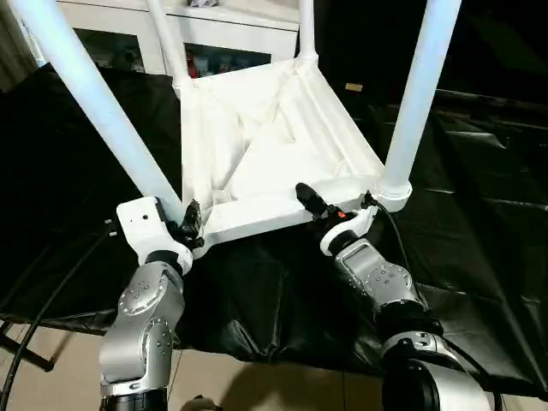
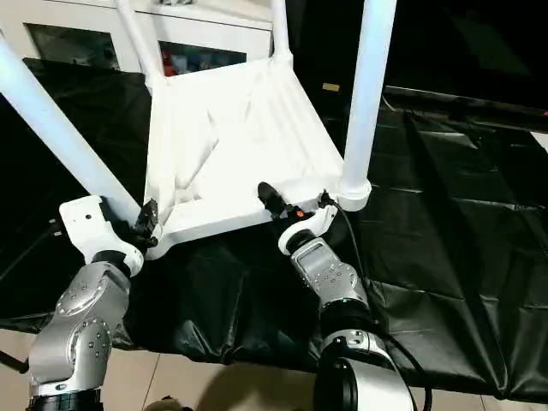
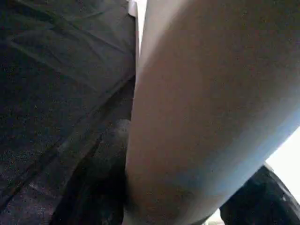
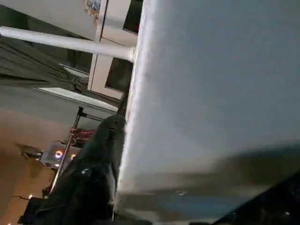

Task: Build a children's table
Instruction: Flip table

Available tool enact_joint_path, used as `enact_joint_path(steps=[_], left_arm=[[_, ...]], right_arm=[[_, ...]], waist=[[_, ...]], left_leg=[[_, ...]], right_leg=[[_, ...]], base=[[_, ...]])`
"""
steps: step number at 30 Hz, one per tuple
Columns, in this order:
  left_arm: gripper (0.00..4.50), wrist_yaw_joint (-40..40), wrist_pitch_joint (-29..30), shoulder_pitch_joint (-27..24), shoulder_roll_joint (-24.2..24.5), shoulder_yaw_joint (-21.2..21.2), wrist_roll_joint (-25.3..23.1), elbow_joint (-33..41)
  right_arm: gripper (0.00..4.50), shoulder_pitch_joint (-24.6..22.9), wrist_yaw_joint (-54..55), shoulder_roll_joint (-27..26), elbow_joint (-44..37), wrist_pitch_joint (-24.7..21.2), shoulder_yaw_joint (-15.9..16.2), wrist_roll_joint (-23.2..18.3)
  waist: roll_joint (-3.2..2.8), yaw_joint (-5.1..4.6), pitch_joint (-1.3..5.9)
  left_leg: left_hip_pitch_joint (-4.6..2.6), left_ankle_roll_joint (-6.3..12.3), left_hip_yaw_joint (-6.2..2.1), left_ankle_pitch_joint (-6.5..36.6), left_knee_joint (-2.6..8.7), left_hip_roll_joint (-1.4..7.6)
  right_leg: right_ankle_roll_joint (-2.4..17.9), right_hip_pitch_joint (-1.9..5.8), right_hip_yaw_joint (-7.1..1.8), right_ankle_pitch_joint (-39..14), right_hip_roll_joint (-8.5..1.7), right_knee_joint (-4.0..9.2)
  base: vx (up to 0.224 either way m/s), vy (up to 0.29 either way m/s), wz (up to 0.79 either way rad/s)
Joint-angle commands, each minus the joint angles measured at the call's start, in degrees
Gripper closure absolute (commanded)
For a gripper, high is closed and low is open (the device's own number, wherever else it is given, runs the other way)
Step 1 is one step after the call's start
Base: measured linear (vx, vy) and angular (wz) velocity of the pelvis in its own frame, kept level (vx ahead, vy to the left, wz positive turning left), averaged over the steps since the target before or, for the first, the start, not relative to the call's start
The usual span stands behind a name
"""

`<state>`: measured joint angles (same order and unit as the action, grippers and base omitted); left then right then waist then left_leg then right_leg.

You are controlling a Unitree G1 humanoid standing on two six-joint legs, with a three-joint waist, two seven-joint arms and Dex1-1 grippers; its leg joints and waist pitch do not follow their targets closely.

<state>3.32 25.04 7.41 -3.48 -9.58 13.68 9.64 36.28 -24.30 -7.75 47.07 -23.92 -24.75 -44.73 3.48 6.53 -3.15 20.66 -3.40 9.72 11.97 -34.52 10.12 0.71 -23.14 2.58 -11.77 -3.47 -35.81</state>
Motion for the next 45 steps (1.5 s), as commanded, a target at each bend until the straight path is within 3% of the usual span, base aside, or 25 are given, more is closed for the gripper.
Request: enact_joint_path(steps=[1, 4, 5, 6, 11, 13, 15, 16, 19, 20, 21, 23, 26, 30, 31, 35, 36, 37, 40, 42, 45], left_arm=[[2.28, -1.9, -0.5, -0.1, -1.8, 2.4, 2.0, 1.7], [1.58, -4.6, -1.4, -0.6, -0.1, 2.1, 2.7, 1.8], [1.58, -4.9, -1.6, -0.6, 0.3, 2.3, 2.4, 1.6], [1.56, -5.8, -1.8, -1.0, 1.3, 1.9, 2.4, 1.5], [0.98, -9.8, -1.5, -5.0, 5.9, 0.2, 3.0, 3.5], [0.84, -12.4, -1.9, -7.7, 8.8, -0.5, 2.6, 4.4], [0.73, -14.4, -3.5, -9.7, 11.1, 0.3, 0.8, 3.9], [0.66, -15.3, -4.5, -10.7, 12.5, 1.1, -0.6, 4.0], [0.46, -16.8, -5.3, -11.6, 13.7, 2.0, -0.8, 5.2], [0.30, -17.4, -5.6, -11.7, 13.7, 2.1, -0.2, 5.7], [0.30, -18.8, -6.1, -12.2, 14.1, 3.0, 0.4, 6.5], [0.15, -23.0, -8.7, -13.4, 15.5, 6.7, 0.5, 9.6], [0.00, -24.4, -10.1, -13.6, 16.4, 8.4, 0.4, 11.5], [0.00, -28.2, -11.5, -13.4, 18.7, 11.7, -0.6, 14.3], [0.00, -28.9, -11.7, -13.2, 19.1, 12.4, -1.0, 14.9], [0.00, -30.3, -11.6, -11.7, 20.3, 14.2, -1.4, 16.1], [0.00, -30.6, -11.8, -11.5, 20.5, 14.4, -1.6, 16.1], [0.00, -30.8, -12.0, -11.3, 20.8, 14.6, -1.6, 16.1], [0.00, -30.8, -12.7, -8.9, 21.4, 15.1, -2.9, 15.4], [0.00, -30.8, -12.7, -8.3, 21.5, 15.2, -3.0, 15.3], [0.00, -32.3, -12.7, -6.4, 22.8, 15.9, -3.4, 15.9]], right_arm=[[2.24, 2.7, -1.5, -0.6, -0.2, 1.5, 0.9, 0.7], [2.38, 2.9, -1.3, -0.2, -1.1, 2.5, 1.0, 1.3], [2.38, 2.9, -1.3, -0.1, -1.2, 2.8, 1.0, 1.5], [2.39, 2.9, -0.9, 0.1, -2.0, 3.4, 0.8, 1.6], [2.40, 1.6, 2.0, 1.5, -7.0, 5.4, -1.5, 0.7], [2.41, 0.6, 3.6, 2.6, -9.5, 6.3, -2.0, 1.0], [2.42, -0.2, 4.0, 3.4, -11.1, 7.0, -1.9, 1.5], [2.42, -0.9, 5.2, 3.7, -13.2, 7.0, -1.9, 1.9], [2.43, -2.1, 7.1, 4.3, -18.0, 6.1, -1.7, 1.8], [2.43, -2.5, 7.4, 4.6, -19.7, 5.8, -1.4, 2.1], [2.43, -3.4, 7.7, 5.0, -21.6, 5.5, -0.8, 2.8], [2.57, -6.5, 9.8, 6.2, -28.3, 3.8, 0.9, 4.9], [2.63, -8.3, 12.2, 6.4, -32.8, 2.6, 1.0, 4.9], [2.65, -10.8, 15.7, 7.5, -39.1, 0.9, 1.9, 6.4], [2.65, -11.8, 17.0, 7.9, -41.3, 0.3, 2.2, 7.0], [2.65, -13.9, 20.5, 9.7, -47.0, -1.5, 4.2, 10.0], [2.65, -13.9, 20.9, 9.8, -47.6, -1.6, 4.4, 10.5], [2.65, -14.0, 21.4, 9.9, -48.0, -1.8, 4.5, 10.6], [2.65, -13.9, 21.5, 13.3, -50.5, -3.6, 8.9, 15.2], [2.65, -13.8, 21.8, 13.9, -50.9, -4.1, 9.6, 15.6], [2.64, -13.5, 25.1, 15.7, -52.5, -6.0, 12.7, 19.5]], waist=[[0.00, 0.14, 3.81], [-0.05, 0.17, 3.82], [0.00, 0.17, 3.80], [-0.30, 0.23, 3.82], [-0.63, 0.27, 4.00], [-1.23, 0.17, 3.92], [-1.77, 0.02, 3.85], [-1.16, -0.07, 3.76], [-1.92, 0.38, 3.62], [-1.89, 0.67, 3.54], [-2.42, 0.90, 3.62], [-1.86, 1.37, 3.52], [-1.88, 1.13, 3.53], [-1.74, 0.88, 3.32], [-1.45, 0.90, 3.31], [-1.62, 0.78, 3.33], [-2.12, 0.75, 3.34], [-1.76, 0.56, 3.36], [-1.73, 0.42, 3.35], [-1.99, 0.20, 3.33], [-1.95, -0.28, 3.16]], left_leg=[[-0.26, 3.62, -0.49, 0.4, 3.68, 2.90], [-0.27, 3.72, -0.55, 0.2, 3.69, 2.93], [-0.27, 3.77, -0.52, 0.2, 3.69, 2.88], [-0.29, 3.64, -0.53, 0.1, 3.68, 2.83], [-0.38, 3.62, -0.60, -1.1, 3.56, 2.84], [-0.34, 3.71, -0.54, -1.4, 3.52, 2.77], [-0.43, 3.16, -0.56, 0.3, 3.62, 2.79], [-0.31, 3.14, -0.51, 0.8, 3.69, 2.79], [-0.71, 1.54, -0.42, 3.5, 3.95, 2.90], [-0.86, 0.65, -0.37, 4.6, 4.06, 2.93], [-0.88, -0.02, -0.48, 4.7, 4.08, 2.99], [-0.78, -0.60, -0.44, 4.8, 4.18, 2.91], [-0.53, -1.01, -0.45, 5.2, 4.32, 2.77], [-0.40, -2.01, -0.49, 7.8, 4.61, 2.61], [-0.44, -2.09, -0.43, 7.9, 4.59, 2.56], [-0.41, -2.71, -0.41, 7.5, 4.57, 2.41], [-0.42, -3.00, -0.53, 7.7, 4.61, 2.39], [-0.35, -3.29, -0.46, 8.1, 4.57, 2.31], [-0.24, -3.48, -0.47, 8.1, 4.57, 2.20], [-0.31, -3.67, -0.48, 8.8, 4.53, 2.14], [-0.31, -4.01, -0.62, 10.7, 4.72, 2.03]], right_leg=[[12.9, 3.24, -2.40, 1.7, -4.63, 2.96], [12.7, 3.23, -2.38, 1.6, -4.63, 2.95], [12.6, 3.21, -2.38, 1.4, -4.63, 2.99], [12.7, 3.16, -2.40, 1.3, -4.65, 2.92], [12.9, 3.09, -2.30, 4.4, -4.37, 2.58], [13.0, 2.91, -2.29, 5.6, -4.16, 2.62], [12.7, 2.86, -2.26, 4.3, -4.07, 2.83], [12.4, 2.99, -2.32, 3.6, -4.04, 2.91], [11.1, 2.61, -2.49, 0.0, -4.02, 3.09], [10.5, 2.50, -2.49, -1.2, -3.96, 3.29], [10.3, 2.47, -2.45, -1.4, -3.96, 3.17], [8.7, 2.49, -2.58, -0.7, -3.83, 3.26], [7.8, 2.53, -2.58, -1.3, -3.87, 3.20], [5.6, 2.47, -2.73, -6.1, -3.81, 3.75], [5.0, 2.43, -2.77, -7.0, -3.79, 3.83], [3.3, 2.23, -2.78, -7.5, -3.48, 3.86], [3.1, 2.22, -2.78, -7.7, -3.50, 3.79], [2.8, 2.28, -2.79, -8.0, -3.47, 3.91], [2.5, 2.40, -2.79, -8.4, -3.38, 3.98], [2.3, 2.32, -2.79, -8.9, -3.31, 4.10], [1.5, 2.27, -2.75, -14.1, -3.44, 4.55]], base=[[0.000, 0.000, 0.00], [0.000, 0.000, 0.00], [0.000, 0.000, 0.00], [0.000, 0.000, 0.00], [0.000, 0.000, 0.00], [0.000, 0.000, 0.00], [0.000, 0.000, 0.00], [0.000, 0.000, 0.00], [0.000, 0.000, 0.00], [0.000, 0.000, 0.00], [0.000, 0.000, 0.00], [0.000, 0.000, 0.00], [0.000, 0.000, 0.00], [0.000, 0.000, 0.00], [0.000, 0.000, 0.00], [0.000, 0.000, 0.00], [0.000, 0.000, 0.00], [0.000, 0.000, 0.00], [0.000, 0.000, 0.00], [0.000, 0.000, 0.00], [0.000, 0.000, 0.00]])
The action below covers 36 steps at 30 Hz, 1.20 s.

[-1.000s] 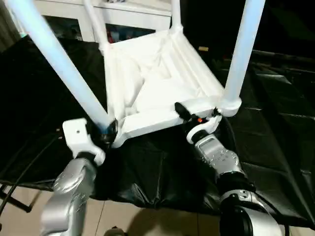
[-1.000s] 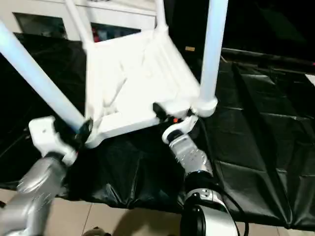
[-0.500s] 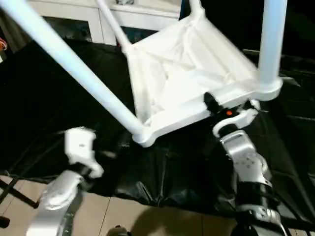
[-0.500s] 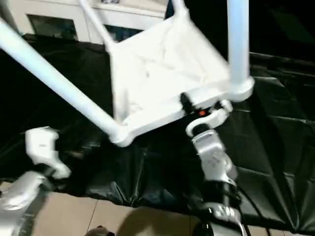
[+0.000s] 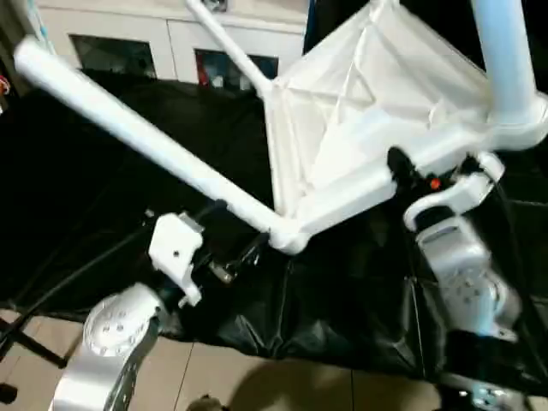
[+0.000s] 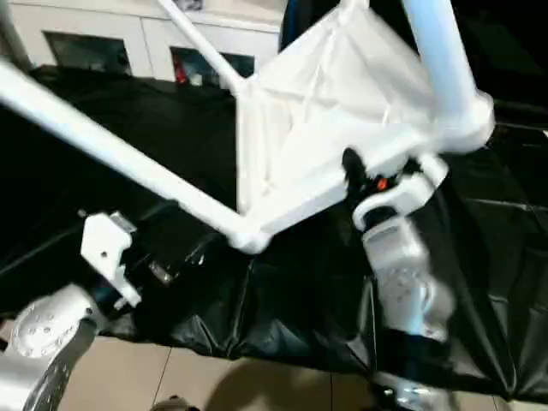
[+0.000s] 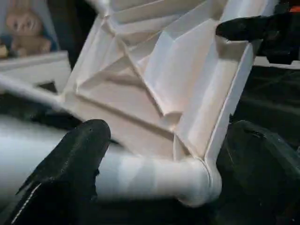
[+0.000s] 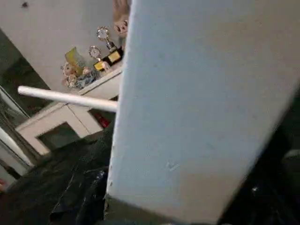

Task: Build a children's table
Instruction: Flip table

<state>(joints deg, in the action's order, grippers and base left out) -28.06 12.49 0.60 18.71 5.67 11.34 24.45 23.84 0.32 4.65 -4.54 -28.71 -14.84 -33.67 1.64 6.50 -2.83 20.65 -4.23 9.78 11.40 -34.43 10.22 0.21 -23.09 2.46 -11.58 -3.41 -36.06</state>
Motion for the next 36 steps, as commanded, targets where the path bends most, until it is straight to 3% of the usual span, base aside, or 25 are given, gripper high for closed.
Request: enact_joint_path(steps=[1, 6, 13, 17, 20, 22, 24, 26, 30, 32, 34, 36], left_arm=[[0.00, -2.1, 0.2, 0.9, 1.6, 1.5, -1.1, 1.6], [0.00, -2.1, 0.5, 1.4, 2.1, 1.6, -1.7, 1.7], [0.00, -0.4, -0.1, 5.1, 3.4, 0.8, -4.3, 0.6], [0.00, -0.3, -0.8, 7.6, 3.9, 0.8, -5.9, 0.5], [0.00, 0.0, -2.2, 14.6, 4.0, 0.3, -7.0, 1.3], [0.00, -0.1, -2.7, 17.2, 4.1, 0.1, -6.9, 1.7], [0.00, -0.3, -3.3, 18.7, 4.1, 0.0, -6.9, 1.9], [0.00, -0.5, -4.0, 21.7, 4.2, -0.4, -6.4, 2.6], [0.00, 1.7, -7.6, 27.5, 6.0, -1.5, -11.5, 1.1], [0.00, 2.9, -8.3, 28.9, 6.6, -2.0, -13.3, 0.3], [0.00, 6.0, -11.5, 31.7, 10.1, -3.6, -19.9, -2.3], [0.00, 6.4, -12.1, 32.1, 11.1, -3.8, -21.3, -3.1]], right_arm=[[2.64, -1.2, 2.5, 4.2, -2.1, -2.5, 4.9, 11.2], [2.64, -1.2, 4.8, 4.6, -3.3, -3.4, 7.3, 13.5], [2.67, -1.0, 9.6, 6.5, -3.7, -5.3, 13.8, 20.9], [2.72, -1.2, 11.5, 6.0, -4.1, -5.7, 14.8, 24.0], [2.77, -1.2, 14.3, 5.6, -4.2, -6.0, 16.1, 27.0], [2.78, -1.1, 14.4, 5.6, -4.1, -6.1, 16.3, 27.4], [2.78, -1.0, 14.5, 5.7, -3.9, -6.1, 16.4, 27.6], [2.78, -0.8, 14.3, 5.5, -3.6, -6.0, 16.4, 28.2], [2.78, -0.2, 8.7, 6.0, -1.4, -6.7, 19.4, 27.3], [2.09, -0.2, 7.7, 5.9, -1.1, -6.2, 19.8, 26.8], [2.06, 0.3, 6.9, 4.7, -0.1, -4.8, 19.7, 26.3], [1.84, 0.5, 6.8, 4.3, 0.2, -4.4, 19.4, 26.0]], waist=[[-0.01, -0.51, 2.80], [-0.10, -0.49, 2.81], [0.48, -0.60, 2.90], [0.51, -0.58, 2.91], [0.60, -0.59, 2.99], [0.43, -0.45, 3.11], [0.51, -0.66, 3.00], [0.37, -0.79, 3.19], [0.46, -1.11, 3.18], [0.53, -1.33, 3.17], [0.75, -1.76, 3.14], [0.76, -1.96, 3.15]], left_leg=[[-0.35, -3.31, -0.73, 11.7, 4.67, 1.93], [-0.52, -3.65, -0.74, 13.6, 4.80, 1.95], [-1.20, -4.53, -1.06, 18.9, 5.05, 1.89], [-1.47, -5.05, -1.18, 20.3, 5.13, 1.96], [-1.56, -5.29, -1.29, 20.8, 5.20, 1.97], [-1.92, -5.62, -1.26, 20.9, 5.11, 1.95], [-1.20, -5.79, -1.46, 20.0, 5.33, 1.98], [-1.20, -6.01, -1.41, 18.9, 5.18, 1.95], [-1.09, -5.92, -1.39, 18.5, 5.10, 1.95], [-1.04, -5.95, -1.45, 18.3, 5.06, 1.94], [-0.79, -5.44, -1.46, 18.3, 5.00, 1.87], [-0.72, -5.59, -1.63, 18.2, 5.04, 1.85]], right_leg=[[1.5, 2.10, -2.72, -15.4, -3.41, 4.87], [0.7, 1.82, -2.74, -17.5, -3.35, 5.10], [-0.9, 1.28, -2.70, -22.0, -3.27, 5.62], [-0.9, 1.02, -2.71, -22.0, -3.25, 5.63], [-0.6, 1.13, -2.68, -20.5, -3.29, 5.45], [-0.3, 0.98, -2.68, -19.9, -3.31, 5.42], [0.3, 1.71, -2.66, -18.0, -3.44, 5.09], [0.6, 1.83, -2.73, -16.1, -3.47, 4.78], [0.7, 2.03, -2.70, -15.2, -3.35, 4.74], [1.0, 2.18, -2.69, -15.4, -3.49, 4.68], [0.5, 2.07, -2.72, -18.0, -3.52, 5.01], [0.6, 2.10, -2.70, -18.9, -3.60, 4.90]], base=[[0.000, 0.000, 0.00], [0.000, 0.000, 0.00], [0.000, 0.000, 0.00], [0.000, 0.000, 0.00], [0.000, 0.000, 0.00], [0.000, 0.000, 0.00], [0.000, 0.000, 0.00], [0.000, 0.000, 0.00], [0.000, 0.000, 0.00], [0.000, 0.000, 0.00], [0.000, 0.000, 0.00], [0.000, 0.000, 0.00]])
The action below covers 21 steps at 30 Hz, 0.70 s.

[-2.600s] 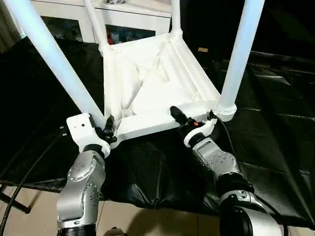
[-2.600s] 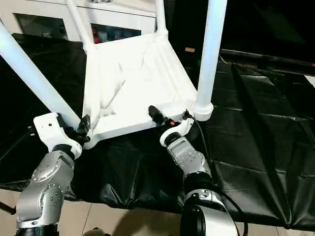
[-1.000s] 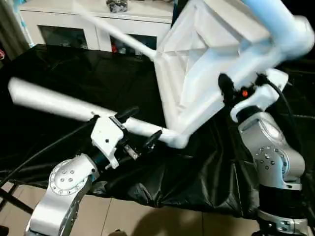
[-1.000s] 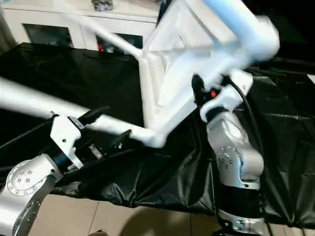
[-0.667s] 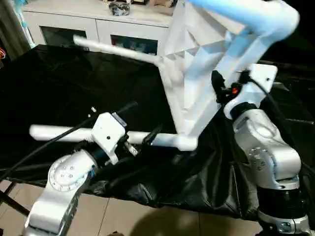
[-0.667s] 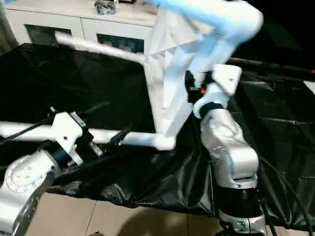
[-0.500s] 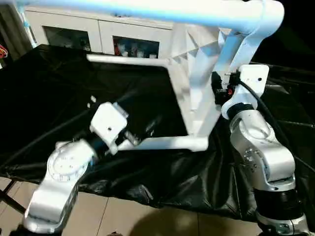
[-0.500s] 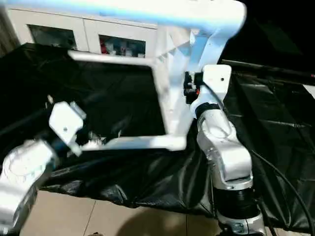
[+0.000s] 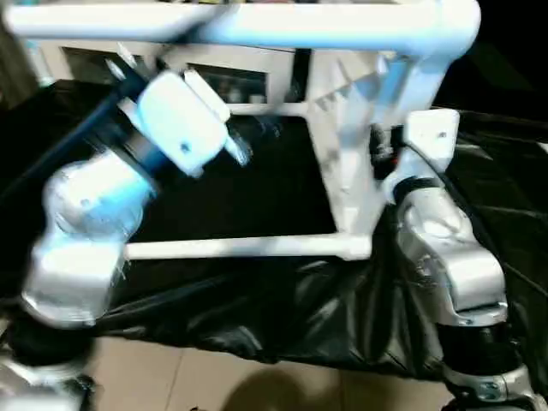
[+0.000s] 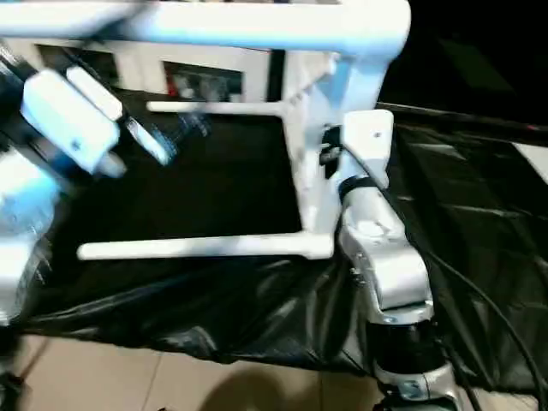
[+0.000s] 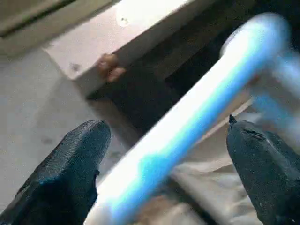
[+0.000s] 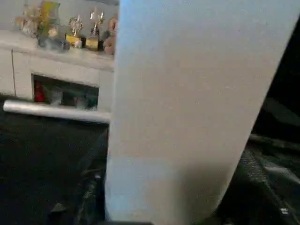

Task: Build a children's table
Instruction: Flip table

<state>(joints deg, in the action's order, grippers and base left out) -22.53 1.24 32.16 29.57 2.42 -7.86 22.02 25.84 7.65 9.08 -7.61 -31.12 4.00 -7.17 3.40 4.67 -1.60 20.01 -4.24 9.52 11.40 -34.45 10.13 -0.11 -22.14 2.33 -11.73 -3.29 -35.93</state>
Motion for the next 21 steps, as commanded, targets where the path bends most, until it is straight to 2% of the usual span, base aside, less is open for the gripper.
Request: enact_joint_path(steps=[1, 2, 3, 4, 5, 6, 7, 8, 10, 12, 14, 15, 16, 18, 21], left_arm=[[0.00, 0.8, -1.0, 0.8, 0.8, -0.7, -2.5, -1.4], [0.00, 0.8, -1.4, 1.2, 1.5, -0.7, -3.3, -2.4], [0.00, 0.8, -1.8, 1.4, 2.1, -0.6, -3.9, -2.9], [0.00, 1.3, -2.6, 1.8, 3.9, -0.1, -7.1, -4.8], [0.00, 1.6, -3.1, 2.0, 4.5, 0.1, -8.1, -5.6], [0.00, 1.8, -3.2, 2.1, 5.0, 0.2, -8.9, -6.3], [0.00, 2.5, -3.5, 2.4, 5.9, 0.4, -10.6, -7.8], [0.00, 2.9, -3.9, 2.6, 6.2, 0.4, -11.1, -8.3], [0.00, 3.8, -4.3, 3.3, 7.1, 0.4, -12.9, -10.1], [0.00, 4.2, -4.5, 3.6, 7.4, 0.2, -13.7, -10.8], [0.00, 5.4, -4.4, 5.0, 7.8, -0.3, -14.9, -13.2], [0.00, 5.4, -4.5, 5.3, 7.9, -0.3, -15.0, -13.7], [0.00, 5.7, -4.7, 5.9, 8.2, -0.3, -15.5, -14.9], [0.00, 6.2, -5.1, 6.8, 8.6, 0.0, -16.3, -16.6], [0.00, 6.7, -5.9, 7.7, 8.6, -0.2, -16.4, -18.4]], right_arm=[[1.84, -1.4, -0.9, -0.5, 3.5, -1.7, 0.3, -0.9], [1.84, -1.3, -1.2, -1.0, 3.7, -1.5, -0.1, -1.2], [1.84, -1.3, -1.3, -1.3, 3.8, -1.6, -0.5, -1.5], [1.84, -1.3, -2.1, -1.3, 4.3, -1.4, -0.9, -1.5], [1.84, -1.4, -2.7, -1.1, 4.6, -1.2, -0.8, -1.4], [1.84, -1.5, -3.2, -0.9, 5.0, -0.8, -0.8, -1.4], [1.84, -1.8, -4.5, -0.7, 5.8, 0.1, -0.8, -1.7], [1.84, -1.9, -5.0, -0.7, 6.2, 0.5, -0.9, -1.8], [1.84, -2.2, -6.6, -0.4, 7.5, 2.6, -1.2, -2.2], [1.84, -2.2, -6.9, -0.4, 8.0, 3.4, -1.4, -2.2], [1.84, -2.0, -8.0, -0.2, 10.0, 5.4, -2.3, -2.7], [1.84, -1.9, -8.1, -0.2, 10.5, 5.7, -2.5, -2.8], [1.84, -1.8, -8.4, -0.2, 11.4, 6.3, -2.8, -2.8], [1.84, -1.5, -8.9, 0.0, 12.9, 7.6, -3.1, -2.6], [2.08, -1.3, -10.7, -0.5, 14.4, 10.0, -3.8, -2.9]], waist=[[-0.91, -0.15, 2.02], [-0.60, -0.16, 2.19], [-0.74, -0.03, 2.37], [-0.83, 0.12, 2.75], [-0.80, 0.25, 2.92], [-1.02, 0.40, 2.87], [-1.34, 0.50, 2.85], [-1.21, 0.43, 2.76], [-1.44, 0.48, 2.56], [-1.52, 0.47, 2.49], [-1.95, 0.56, 2.39], [-1.78, 0.50, 2.35], [-2.03, 0.56, 2.30], [-1.88, 0.53, 2.28], [-2.45, 0.66, 2.34]], left_leg=[[-0.05, -5.66, -1.38, 17.6, 5.02, 2.04], [-0.18, -5.49, -1.22, 16.5, 4.86, 2.11], [-0.05, -5.35, -1.21, 15.1, 4.77, 2.12], [0.24, -5.21, -1.06, 10.9, 4.48, 2.07], [0.40, -5.00, -0.98, 8.6, 4.25, 2.05], [0.53, -4.64, -0.78, 4.5, 3.98, 1.89], [0.49, -4.76, -0.78, 4.3, 3.95, 1.89], [0.53, -4.66, -0.79, 4.8, 4.01, 1.93], [0.39, -5.15, -0.80, 7.7, 4.22, 2.07], [0.42, -5.23, -0.81, 8.1, 4.27, 2.06], [0.20, -5.34, -0.83, 10.2, 4.33, 2.09], [0.19, -5.27, -0.77, 10.5, 4.32, 2.05], [0.20, -5.27, -0.90, 11.0, 4.41, 2.10], [0.23, -5.12, -0.89, 11.5, 4.40, 2.09], [0.28, -4.90, -0.96, 10.9, 4.31, 2.18]], right_leg=[[1.5, 1.20, -2.56, -17.9, -3.87, 4.69], [2.5, 1.13, -2.63, -15.5, -3.83, 4.46], [3.1, 1.28, -2.67, -13.4, -3.86, 4.20], [4.0, 1.59, -2.67, -7.1, -3.71, 3.50], [4.2, 1.73, -2.64, -3.6, -3.60, 3.16], [4.8, 1.78, -2.54, 2.9, -3.37, 2.65], [5.2, 1.75, -2.51, 3.6, -3.42, 2.55], [5.3, 1.81, -2.48, 3.7, -3.43, 2.67], [6.4, 1.82, -2.50, 0.3, -3.68, 2.87], [6.5, 1.85, -2.52, -0.4, -3.67, 2.91], [6.9, 1.65, -2.55, -3.7, -3.80, 3.18], [7.0, 1.59, -2.57, -4.2, -3.77, 3.33], [7.1, 1.58, -2.54, -5.3, -3.84, 3.34], [7.2, 1.55, -2.53, -6.4, -3.89, 3.51], [8.0, 1.59, -2.57, -5.1, -3.99, 3.33]], base=[[0.000, 0.000, 0.00], [0.000, 0.000, 0.00], [0.000, 0.000, 0.00], [0.000, 0.000, 0.00], [0.000, 0.000, 0.00], [0.000, 0.000, 0.00], [0.000, 0.000, 0.00], [0.000, 0.000, 0.00], [0.000, 0.000, 0.00], [0.000, 0.000, 0.00], [0.000, 0.000, 0.00], [0.000, 0.000, 0.00], [0.000, 0.000, 0.00], [0.000, 0.000, 0.00], [0.000, 0.000, 0.00]])
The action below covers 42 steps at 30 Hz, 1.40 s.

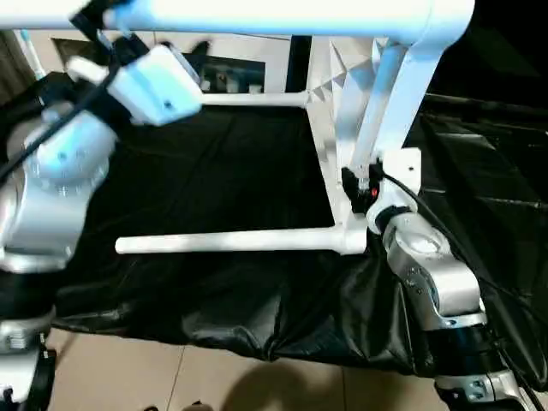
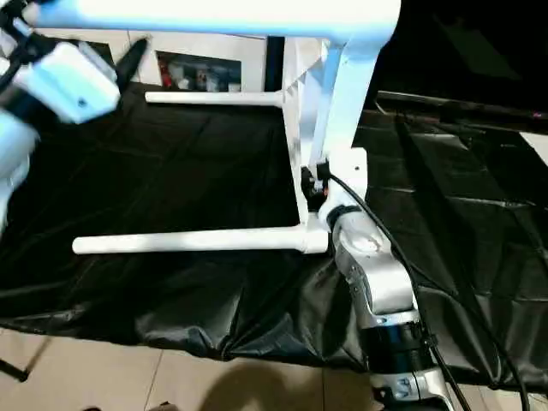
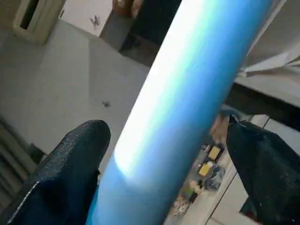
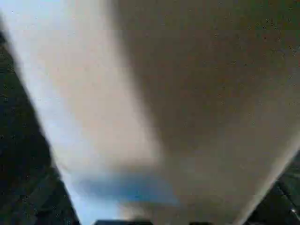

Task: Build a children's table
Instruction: Flip table

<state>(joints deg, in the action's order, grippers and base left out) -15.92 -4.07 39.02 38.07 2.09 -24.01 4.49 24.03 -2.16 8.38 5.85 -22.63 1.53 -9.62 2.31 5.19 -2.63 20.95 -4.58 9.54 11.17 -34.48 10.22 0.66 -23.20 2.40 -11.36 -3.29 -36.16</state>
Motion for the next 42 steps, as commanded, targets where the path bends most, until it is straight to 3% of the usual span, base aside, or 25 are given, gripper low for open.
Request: enact_joint_path(steps=[1, 3, 5, 8, 11, 13, 17, 20, 22, 24, 26, 28, 30, 31, 33, 34, 36, 38, 39, 40, 41, 42], left_arm=[[0.27, -0.1, -0.7, 0.7, 0.0, 0.0, 0.2, -0.9], [0.34, -0.4, -0.4, 0.4, -0.6, -0.4, 1.2, -0.7], [0.40, -0.5, 0.1, 0.0, -1.2, -0.6, 2.0, -0.4], [0.78, -0.8, 0.4, -0.4, -1.6, -0.4, 2.1, -0.3], [0.84, -0.5, 0.7, -0.5, -1.6, -0.5, 1.9, -0.6], [1.20, -0.6, 1.2, -0.4, -1.6, -0.8, 1.9, -0.8], [1.31, -0.8, 1.4, -0.3, -1.7, -0.9, 2.2, -0.8], [1.60, -1.7, 2.8, 0.2, -3.6, -1.0, 4.5, -0.1], [1.65, -1.7, 3.8, 0.7, -4.8, -1.3, 6.1, -0.1], [1.78, -0.6, 4.8, 1.4, -5.9, -2.8, 7.6, -0.7], [1.80, 0.1, 5.3, 1.7, -6.5, -3.7, 8.3, -0.9], [1.83, 3.4, 6.5, 3.4, -8.2, -7.8, 11.2, -1.7], [1.83, 4.7, 6.8, 3.6, -9.4, -9.5, 12.6, -1.7], [1.83, 5.7, 7.2, 3.8, -10.4, -10.8, 13.8, -1.6], [1.84, 6.4, 7.7, 4.0, -11.2, -11.8, 14.8, -1.5], [1.85, 7.7, 8.8, 4.1, -13.2, -14.1, 17.0, -1.1], [1.87, 8.0, 9.1, 4.2, -13.7, -14.7, 17.5, -1.0], [1.87, 8.9, 10.1, 4.3, -15.8, -16.8, 19.5, -0.5], [1.87, 9.0, 11.9, 3.6, -17.5, -18.4, 21.9, -0.1], [1.87, 9.0, 13.7, 2.7, -19.0, -19.7, 24.0, 0.4], [1.87, 8.9, 14.7, 2.0, -19.8, -20.2, 25.0, 0.6], [1.87, 8.9, 15.5, 1.3, -20.5, -20.6, 25.8, 0.9]], right_arm=[[2.17, 0.5, -1.1, 0.1, 1.1, 1.9, -1.3, -0.5], [2.19, 0.8, -2.2, -0.1, 2.0, 3.4, -1.2, -0.6], [2.39, 1.1, -2.7, -0.4, 3.0, 4.5, -0.9, -0.5], [2.47, 1.5, -3.0, -0.7, 4.1, 5.5, -0.9, -0.4], [2.51, 1.9, -3.4, -1.0, 5.3, 6.5, -1.0, -0.1], [2.52, 2.4, -3.7, -1.1, 6.2, 7.4, -1.2, 0.3], [2.53, 2.6, -3.9, -1.1, 6.7, 7.9, -1.2, 0.6], [2.53, 4.5, -4.9, 1.4, 7.4, 9.7, -1.9, 1.4], [2.53, 6.5, -5.7, 4.0, 8.2, 10.6, -3.2, 2.0], [2.53, 8.4, -6.4, 6.2, 8.6, 11.0, -4.4, 2.0], [2.53, 9.2, -6.8, 7.2, 8.6, 11.1, -4.9, 2.1], [2.53, 13.4, -8.1, 12.1, 8.7, 11.4, -7.7, 1.9], [2.53, 15.4, -8.7, 14.3, 8.9, 11.6, -8.7, 1.8], [2.53, 17.0, -9.2, 16.1, 9.1, 11.7, -9.4, 1.8], [2.54, 18.1, -9.7, 17.3, 9.2, 11.8, -9.8, 1.7], [2.54, 20.6, -10.8, 19.7, 9.8, 12.1, -10.4, 1.7], [2.55, 21.4, -11.2, 20.3, 10.0, 12.2, -10.5, 1.6], [2.55, 24.5, -12.7, 22.5, 11.0, 12.6, -10.8, 1.4], [2.55, 27.4, -14.2, 24.1, 11.8, 12.9, -10.5, 1.5], [2.55, 30.0, -15.9, 25.5, 12.7, 13.2, -10.0, 1.4], [2.55, 31.4, -17.2, 26.1, 13.2, 13.6, -9.7, 1.2], [2.55, 32.7, -18.4, 26.6, 13.8, 13.9, -9.4, 0.9]], waist=[[-1.24, 0.19, 3.41], [-1.53, 0.21, 3.46], [-1.44, 0.13, 3.43], [-1.39, 0.10, 3.36], [-1.42, 0.09, 3.23], [-1.45, 0.07, 3.21], [-1.53, 0.16, 3.25], [-2.05, 0.14, 3.31], [-1.81, 0.12, 3.33], [-1.59, 0.33, 3.35], [-1.74, 0.58, 3.53], [-1.92, 1.01, 4.14], [-2.01, 1.34, 4.59], [-1.82, 1.55, 4.61], [-2.01, 1.94, 4.70], [-2.13, 2.03, 4.47], [-2.12, 2.11, 4.19], [-2.13, 2.14, 3.84], [-2.13, 2.14, 3.84], [-1.36, 1.91, 3.89], [-1.08, 1.86, 3.68], [-1.16, 1.77, 3.61]], left_leg=[[-0.52, -4.31, -0.92, 10.2, 4.29, 2.08], [-0.51, -4.25, -0.90, 9.1, 4.23, 2.10], [-0.46, -4.10, -0.84, 9.0, 4.18, 2.09], [-0.45, -3.88, -0.83, 9.4, 4.25, 2.07], [-0.53, -3.71, -0.83, 10.5, 4.33, 2.12], [-0.55, -3.80, -0.90, 11.4, 4.41, 2.14], [-0.60, -3.62, -0.87, 11.0, 4.37, 2.14], [-0.65, -3.72, -0.89, 10.9, 4.25, 2.08], [-0.46, -3.28, -0.75, 10.1, 4.09, 1.98], [-0.49, -2.24, -0.49, 9.0, 3.82, 1.87], [-0.05, -1.10, -0.37, 6.3, 3.53, 1.70], [0.54, 1.49, -0.27, -0.9, 2.75, 1.27], [0.65, 3.01, -0.15, -3.6, 2.28, 1.12], [1.43, 4.65, 0.10, -5.2, 1.83, 0.64], [1.45, 5.71, 0.24, -5.1, 1.51, 0.67], [1.61, 6.25, 0.25, -4.3, 1.45, 0.77], [1.59, 6.38, 0.19, -1.9, 1.59, 1.05], [1.32, 5.39, 0.07, 1.3, 1.83, 1.56], [1.32, 5.39, 0.07, 1.3, 1.83, 1.56], [1.44, 4.67, 0.02, 2.1, 1.88, 1.68], [1.28, 4.79, 0.14, 2.9, 1.78, 1.72], [1.44, 4.85, 0.13, 2.9, 1.78, 1.70]], right_leg=[[7.7, 2.78, -2.61, -4.2, -4.01, 3.45], [8.4, 2.80, -2.57, -2.6, -4.00, 3.24], [9.0, 2.87, -2.53, -1.7, -3.97, 3.18], [9.2, 2.92, -2.52, -3.0, -4.05, 3.28], [8.8, 2.77, -2.55, -5.0, -4.03, 3.53], [8.6, 2.73, -2.53, -6.6, -4.08, 3.65], [8.6, 2.70, -2.56, -5.8, -4.03, 3.62], [8.9, 2.72, -2.54, -5.1, -3.96, 3.51], [9.3, 2.97, -2.59, -4.6, -3.97, 3.47], [9.9, 2.99, -2.66, -4.3, -3.99, 3.52], [10.5, 3.39, -2.68, -2.6, -4.05, 3.26], [11.5, 3.81, -2.58, 5.9, -3.67, 2.26], [12.1, 3.73, -2.55, 10.2, -3.47, 1.75], [12.9, 3.85, -2.50, 13.7, -3.20, 1.38], [12.9, 3.39, -2.53, 14.4, -3.19, 1.37], [13.2, 3.13, -2.37, 13.2, -3.19, 1.42], [13.2, 3.03, -2.12, 8.2, -3.25, 1.85], [12.1, 2.69, -1.99, 0.0, -3.55, 2.57], [12.1, 2.69, -1.99, 0.0, -3.55, 2.57], [12.3, 2.88, -1.84, -2.6, -3.60, 2.43], [12.2, 2.49, -1.89, -4.0, -3.69, 2.59], [12.1, 2.49, -1.91, -4.4, -3.67, 2.70]], base=[[0.000, 0.000, 0.00], [0.000, 0.000, 0.00], [0.000, 0.000, 0.00], [0.000, 0.000, 0.00], [0.000, 0.000, 0.00], [0.000, 0.000, 0.00], [0.000, 0.000, 0.00], [0.000, 0.000, 0.00], [0.000, 0.000, 0.00], [0.000, 0.000, 0.00], [0.000, 0.000, 0.00], [0.000, 0.000, 0.00], [0.000, 0.000, 0.00], [0.000, 0.000, 0.00], [0.000, 0.000, 0.00], [0.000, 0.000, 0.00], [0.000, 0.000, 0.00], [0.000, 0.000, 0.00], [0.000, 0.000, 0.00], [0.000, 0.000, 0.00], [0.000, 0.000, 0.00], [0.000, 0.000, 0.00]])
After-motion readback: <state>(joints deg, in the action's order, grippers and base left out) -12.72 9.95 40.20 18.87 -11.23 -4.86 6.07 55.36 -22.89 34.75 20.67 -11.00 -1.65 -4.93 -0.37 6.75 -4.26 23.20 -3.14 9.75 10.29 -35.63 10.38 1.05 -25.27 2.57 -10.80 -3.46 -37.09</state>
